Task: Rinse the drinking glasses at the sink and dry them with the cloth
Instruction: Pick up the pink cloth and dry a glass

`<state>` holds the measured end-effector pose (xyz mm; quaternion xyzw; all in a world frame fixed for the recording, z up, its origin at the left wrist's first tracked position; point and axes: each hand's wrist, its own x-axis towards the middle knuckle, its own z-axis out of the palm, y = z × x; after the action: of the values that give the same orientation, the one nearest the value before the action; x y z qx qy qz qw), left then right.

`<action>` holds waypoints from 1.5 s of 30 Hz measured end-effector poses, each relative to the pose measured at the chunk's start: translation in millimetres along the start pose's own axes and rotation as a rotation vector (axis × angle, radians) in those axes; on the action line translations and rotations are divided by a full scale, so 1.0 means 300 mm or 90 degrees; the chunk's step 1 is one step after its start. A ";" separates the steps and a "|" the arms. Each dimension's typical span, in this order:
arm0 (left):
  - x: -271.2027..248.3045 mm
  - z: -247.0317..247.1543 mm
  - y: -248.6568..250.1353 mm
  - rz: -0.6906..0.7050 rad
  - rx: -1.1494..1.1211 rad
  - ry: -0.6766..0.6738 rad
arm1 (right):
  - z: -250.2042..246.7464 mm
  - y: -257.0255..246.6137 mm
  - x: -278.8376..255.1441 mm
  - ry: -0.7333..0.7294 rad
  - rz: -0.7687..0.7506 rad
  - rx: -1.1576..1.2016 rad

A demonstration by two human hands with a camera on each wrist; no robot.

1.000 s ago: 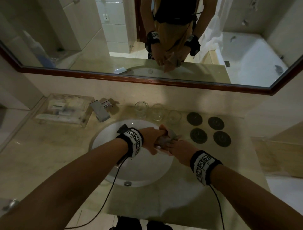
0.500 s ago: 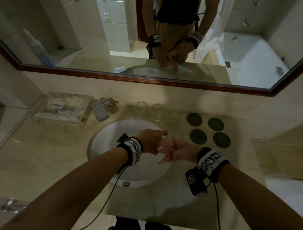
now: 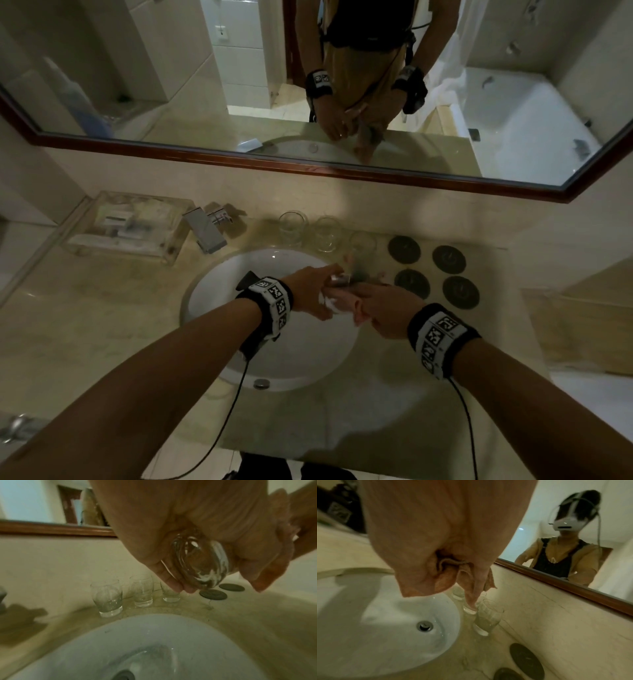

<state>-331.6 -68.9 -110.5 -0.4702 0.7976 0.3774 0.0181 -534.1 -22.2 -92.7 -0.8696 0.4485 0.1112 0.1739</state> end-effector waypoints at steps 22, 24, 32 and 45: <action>0.002 -0.019 0.037 0.067 0.139 0.052 | 0.085 -0.028 0.053 0.086 0.044 0.345; 0.008 -0.011 0.039 0.060 0.192 0.047 | 0.079 -0.034 0.061 0.023 0.065 0.467; 0.013 0.015 0.035 0.049 0.171 0.077 | 0.033 -0.006 0.050 -0.022 0.090 0.806; 0.019 0.032 0.058 0.065 0.094 0.112 | -0.039 0.048 0.053 -0.093 0.083 0.870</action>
<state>-351.1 -62.4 -109.2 -0.4578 0.8446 0.2752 -0.0369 -536.4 -46.5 -90.5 -0.5264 0.4565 -0.1279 0.7058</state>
